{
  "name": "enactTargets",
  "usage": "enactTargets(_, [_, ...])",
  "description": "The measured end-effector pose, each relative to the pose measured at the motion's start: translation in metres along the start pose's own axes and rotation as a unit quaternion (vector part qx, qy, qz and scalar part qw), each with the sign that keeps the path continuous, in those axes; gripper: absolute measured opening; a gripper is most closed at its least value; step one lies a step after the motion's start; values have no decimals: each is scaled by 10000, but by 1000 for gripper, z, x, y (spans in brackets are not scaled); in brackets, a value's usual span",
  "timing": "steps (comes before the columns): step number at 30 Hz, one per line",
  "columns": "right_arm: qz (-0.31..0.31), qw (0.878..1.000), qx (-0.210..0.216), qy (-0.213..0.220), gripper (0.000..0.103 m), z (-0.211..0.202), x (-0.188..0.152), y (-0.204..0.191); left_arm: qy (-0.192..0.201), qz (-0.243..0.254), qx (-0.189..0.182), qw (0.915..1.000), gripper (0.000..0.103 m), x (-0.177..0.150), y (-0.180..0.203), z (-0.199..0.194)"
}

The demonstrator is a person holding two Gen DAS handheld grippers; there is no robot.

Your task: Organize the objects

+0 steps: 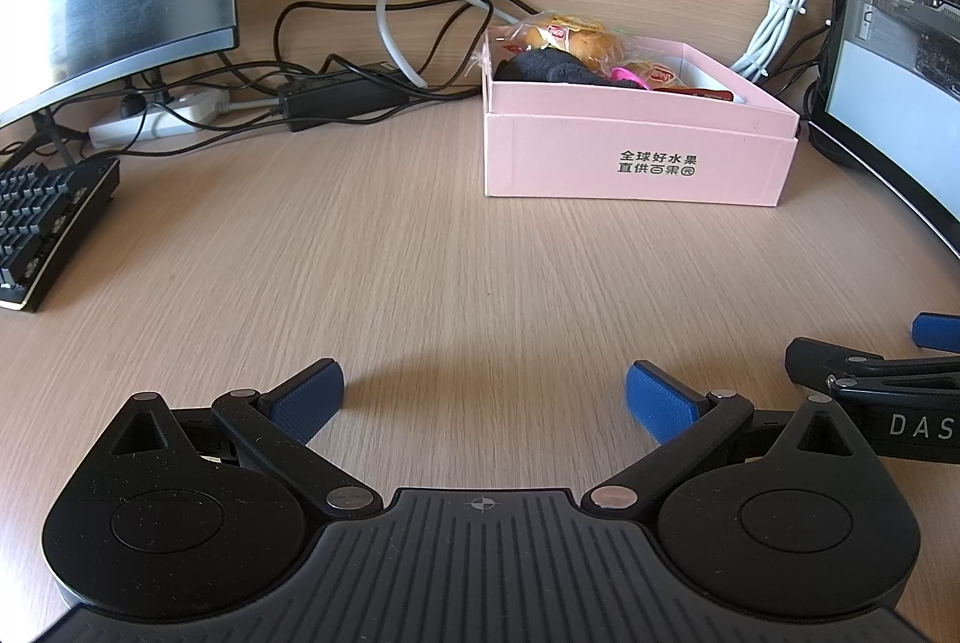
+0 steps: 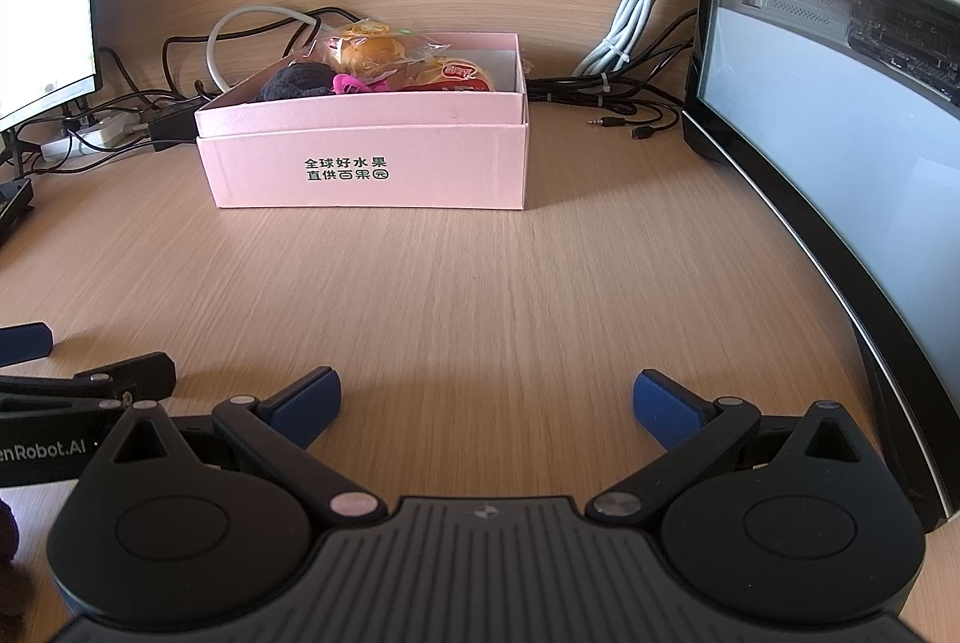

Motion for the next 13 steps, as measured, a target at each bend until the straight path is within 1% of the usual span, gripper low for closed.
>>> enactTargets(13, [0, 10000, 0, 1, 103, 0, 0, 0, -1, 31, -59, 10000, 103, 1, 1, 2])
Point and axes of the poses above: each gripper's, at about its wrist camera, not at the fingertips, and z roughly the way its jaws point, y to its right, x to its top, the point moved 10 cm from there along z, roughly the way its jaws point, and after that the axes turned 7 degrees about y, right-handed, at the moved point
